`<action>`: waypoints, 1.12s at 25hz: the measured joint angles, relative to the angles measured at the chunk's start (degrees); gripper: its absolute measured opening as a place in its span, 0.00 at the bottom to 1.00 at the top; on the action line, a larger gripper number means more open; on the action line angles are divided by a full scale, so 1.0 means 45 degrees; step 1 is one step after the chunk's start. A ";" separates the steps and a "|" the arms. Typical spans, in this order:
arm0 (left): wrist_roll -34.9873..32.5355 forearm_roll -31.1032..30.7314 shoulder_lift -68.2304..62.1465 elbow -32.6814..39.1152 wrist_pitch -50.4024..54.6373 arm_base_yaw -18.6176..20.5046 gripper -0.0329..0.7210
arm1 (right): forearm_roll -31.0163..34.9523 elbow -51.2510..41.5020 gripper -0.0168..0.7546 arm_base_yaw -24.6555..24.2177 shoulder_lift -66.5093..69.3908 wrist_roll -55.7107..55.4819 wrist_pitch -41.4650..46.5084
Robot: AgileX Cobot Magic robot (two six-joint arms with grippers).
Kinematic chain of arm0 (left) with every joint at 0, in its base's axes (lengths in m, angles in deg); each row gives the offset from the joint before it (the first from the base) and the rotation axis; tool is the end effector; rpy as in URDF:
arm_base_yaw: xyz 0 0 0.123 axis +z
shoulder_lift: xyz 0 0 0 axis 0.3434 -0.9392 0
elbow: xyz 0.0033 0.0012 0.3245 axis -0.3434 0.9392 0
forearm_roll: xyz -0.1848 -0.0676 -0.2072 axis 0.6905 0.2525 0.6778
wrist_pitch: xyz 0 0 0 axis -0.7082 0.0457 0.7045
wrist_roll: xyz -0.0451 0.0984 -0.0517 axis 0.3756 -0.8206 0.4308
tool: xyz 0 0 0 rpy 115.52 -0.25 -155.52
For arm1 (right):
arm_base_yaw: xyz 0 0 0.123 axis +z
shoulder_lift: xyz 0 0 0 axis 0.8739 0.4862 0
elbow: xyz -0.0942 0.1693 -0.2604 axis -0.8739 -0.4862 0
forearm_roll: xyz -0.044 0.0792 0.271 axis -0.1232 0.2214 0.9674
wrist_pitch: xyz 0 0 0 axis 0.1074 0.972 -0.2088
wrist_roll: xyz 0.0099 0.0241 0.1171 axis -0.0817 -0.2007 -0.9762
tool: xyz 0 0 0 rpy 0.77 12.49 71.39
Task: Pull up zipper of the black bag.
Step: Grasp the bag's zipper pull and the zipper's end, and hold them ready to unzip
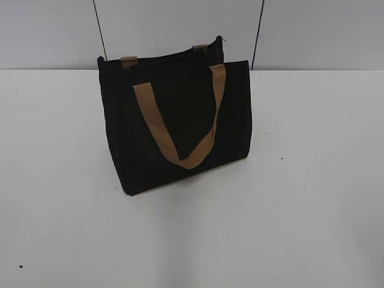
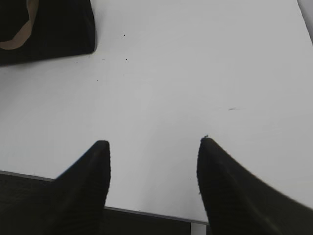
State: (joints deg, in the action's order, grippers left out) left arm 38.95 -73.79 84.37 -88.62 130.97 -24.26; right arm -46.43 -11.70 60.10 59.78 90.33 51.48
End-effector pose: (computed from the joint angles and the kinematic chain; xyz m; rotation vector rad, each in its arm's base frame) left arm 0.0063 0.0003 0.2884 0.0730 2.0137 -0.0377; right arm 0.0089 0.0169 0.2722 -0.2207 2.0743 0.0515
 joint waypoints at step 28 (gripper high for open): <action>0.0000 -0.0082 0.0000 0.0000 -0.0002 0.0000 0.63 | 0.0000 0.0000 0.59 0.0000 0.0000 0.0000 0.0000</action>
State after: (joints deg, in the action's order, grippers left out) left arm 38.95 -74.16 84.37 -88.62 130.96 -24.26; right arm -46.43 -11.70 60.10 59.78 90.33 51.48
